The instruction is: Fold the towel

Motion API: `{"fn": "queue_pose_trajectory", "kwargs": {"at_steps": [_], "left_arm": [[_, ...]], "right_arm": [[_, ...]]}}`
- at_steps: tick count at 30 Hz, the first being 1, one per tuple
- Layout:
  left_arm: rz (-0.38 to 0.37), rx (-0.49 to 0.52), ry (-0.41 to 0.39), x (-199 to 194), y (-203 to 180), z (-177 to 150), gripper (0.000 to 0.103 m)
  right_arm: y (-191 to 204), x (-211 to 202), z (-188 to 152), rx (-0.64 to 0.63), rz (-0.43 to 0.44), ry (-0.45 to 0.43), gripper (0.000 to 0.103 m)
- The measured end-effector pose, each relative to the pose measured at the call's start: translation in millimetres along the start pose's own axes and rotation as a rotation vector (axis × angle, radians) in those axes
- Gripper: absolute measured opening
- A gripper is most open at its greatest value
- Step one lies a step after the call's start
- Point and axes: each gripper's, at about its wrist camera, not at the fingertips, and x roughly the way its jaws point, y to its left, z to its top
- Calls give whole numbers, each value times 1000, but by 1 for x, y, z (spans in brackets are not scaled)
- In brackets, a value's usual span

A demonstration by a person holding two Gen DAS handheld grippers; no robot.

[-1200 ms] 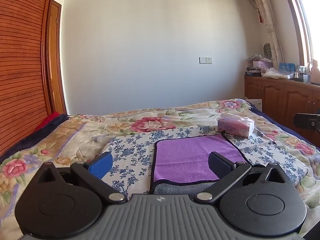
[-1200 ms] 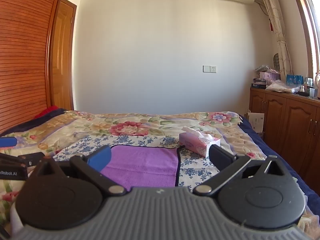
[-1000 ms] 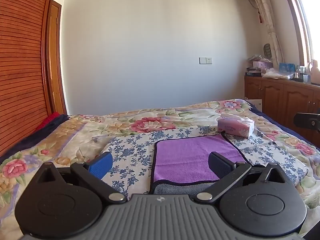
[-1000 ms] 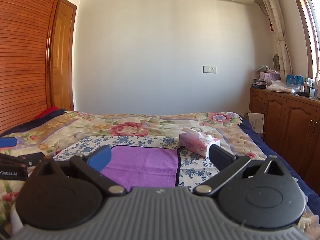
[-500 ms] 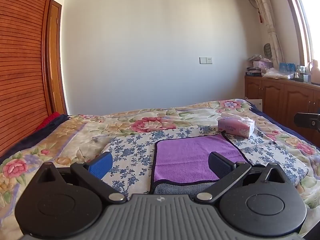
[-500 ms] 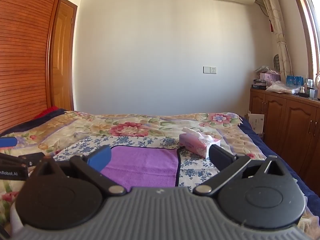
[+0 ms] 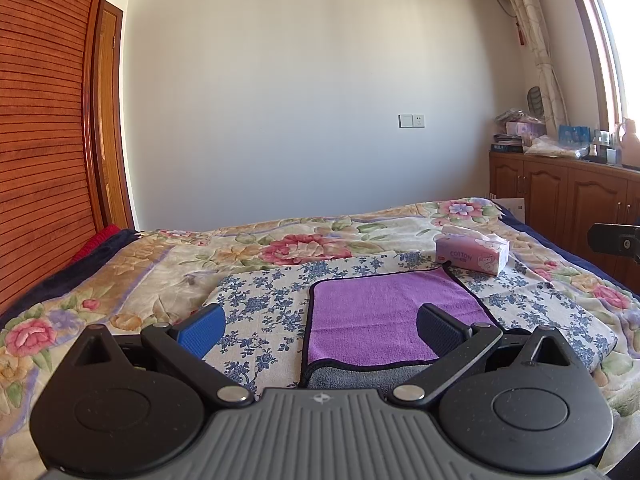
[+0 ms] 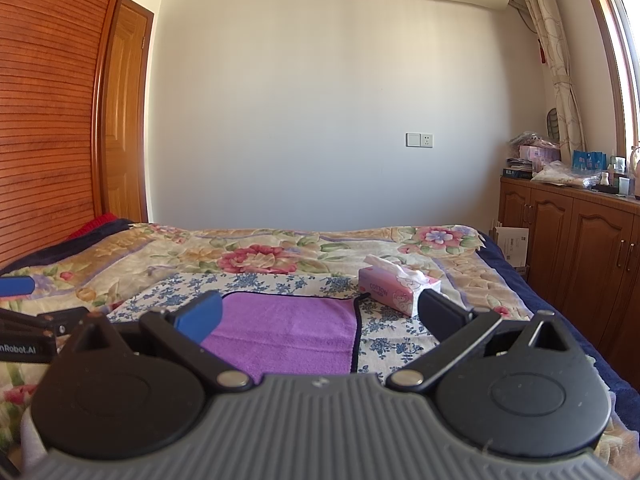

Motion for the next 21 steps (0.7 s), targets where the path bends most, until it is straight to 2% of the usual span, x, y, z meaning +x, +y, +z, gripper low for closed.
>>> {"fn": "queue_pose_trajectory", "kwargs": {"at_steps": [21], "left_arm": [[0,-8,0,-1,2,3,103]], "right_arm": [[-3,1,0,-2,-4,4,103]]}}
